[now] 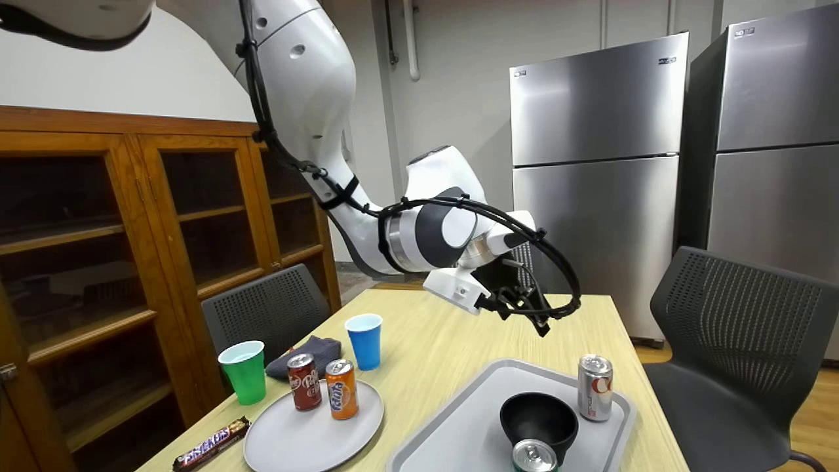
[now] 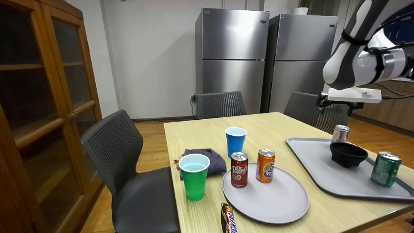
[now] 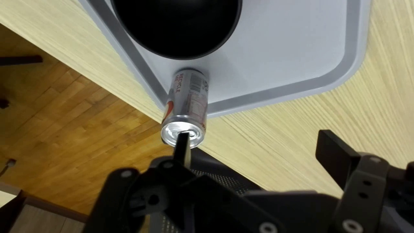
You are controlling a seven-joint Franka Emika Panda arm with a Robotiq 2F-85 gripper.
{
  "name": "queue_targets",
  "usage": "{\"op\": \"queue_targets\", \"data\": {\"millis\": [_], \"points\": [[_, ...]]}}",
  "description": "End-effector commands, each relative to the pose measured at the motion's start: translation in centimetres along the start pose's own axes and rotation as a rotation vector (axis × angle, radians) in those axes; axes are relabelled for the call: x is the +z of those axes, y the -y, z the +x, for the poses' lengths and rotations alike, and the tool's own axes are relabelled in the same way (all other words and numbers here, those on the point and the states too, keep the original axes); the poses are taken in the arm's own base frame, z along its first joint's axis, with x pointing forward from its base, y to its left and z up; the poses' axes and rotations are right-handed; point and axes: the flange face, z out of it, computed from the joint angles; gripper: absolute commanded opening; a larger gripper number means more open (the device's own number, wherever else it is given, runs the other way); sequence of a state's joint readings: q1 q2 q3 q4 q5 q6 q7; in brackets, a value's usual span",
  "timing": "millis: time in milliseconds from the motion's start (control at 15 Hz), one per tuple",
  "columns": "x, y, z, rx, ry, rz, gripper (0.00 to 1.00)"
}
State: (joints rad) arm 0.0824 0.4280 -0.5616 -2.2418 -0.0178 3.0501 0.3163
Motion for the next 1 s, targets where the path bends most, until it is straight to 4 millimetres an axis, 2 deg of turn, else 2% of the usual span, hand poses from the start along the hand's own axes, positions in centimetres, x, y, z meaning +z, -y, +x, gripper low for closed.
{"op": "queue_targets", "data": {"millis": [0,400,933], "points": [[1.6,-1.7,1.7,0.053,0.006,-0.028,1.0],[4.2,-4.7,2.8,0.117,0.021,-0.065,1.0],[7.4,-5.3,3.9,0.194,0.094,-0.052,1.0]]}}
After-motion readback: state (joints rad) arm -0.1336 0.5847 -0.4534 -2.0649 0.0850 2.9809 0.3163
